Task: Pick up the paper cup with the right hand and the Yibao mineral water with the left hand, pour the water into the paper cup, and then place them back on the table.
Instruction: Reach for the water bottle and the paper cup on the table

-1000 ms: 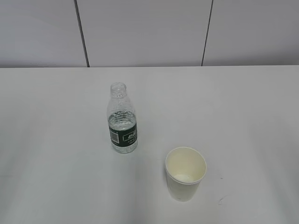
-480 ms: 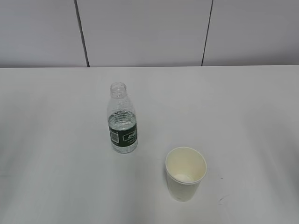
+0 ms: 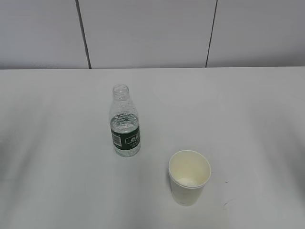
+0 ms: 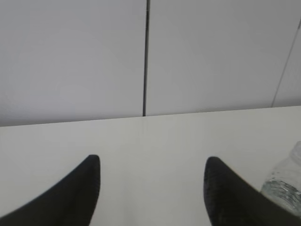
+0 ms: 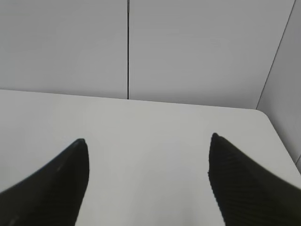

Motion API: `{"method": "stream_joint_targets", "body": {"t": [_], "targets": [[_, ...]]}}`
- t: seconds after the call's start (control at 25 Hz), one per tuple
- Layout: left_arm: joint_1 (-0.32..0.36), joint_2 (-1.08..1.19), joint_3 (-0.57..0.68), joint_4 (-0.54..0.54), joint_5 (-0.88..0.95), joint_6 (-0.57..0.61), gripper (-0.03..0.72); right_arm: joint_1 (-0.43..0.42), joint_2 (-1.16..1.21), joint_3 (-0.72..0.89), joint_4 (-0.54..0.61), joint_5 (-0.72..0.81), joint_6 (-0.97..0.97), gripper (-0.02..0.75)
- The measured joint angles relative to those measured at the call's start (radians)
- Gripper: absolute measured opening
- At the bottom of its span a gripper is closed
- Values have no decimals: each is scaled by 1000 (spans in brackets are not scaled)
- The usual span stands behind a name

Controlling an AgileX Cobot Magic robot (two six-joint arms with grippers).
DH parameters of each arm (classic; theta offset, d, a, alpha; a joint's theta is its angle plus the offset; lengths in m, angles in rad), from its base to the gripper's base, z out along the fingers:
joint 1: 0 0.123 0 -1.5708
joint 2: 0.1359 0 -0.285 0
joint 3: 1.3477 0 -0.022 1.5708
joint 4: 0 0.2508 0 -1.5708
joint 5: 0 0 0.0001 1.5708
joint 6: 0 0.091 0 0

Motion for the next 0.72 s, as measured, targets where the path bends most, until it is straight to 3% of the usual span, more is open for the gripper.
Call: {"method": "stream_joint_targets", "body": {"t": [0.28, 0.56, 0.72], "targets": [[-120, 151, 2, 1, -89, 1, 436, 121, 149, 0, -153, -60, 0, 587], [-130, 328, 2, 0, -221, 0, 436, 125, 266, 0, -172, -149, 54, 587], [-130, 432, 2, -2, -324, -15, 436, 125, 359, 4, -253, -232, 157, 587]]}}
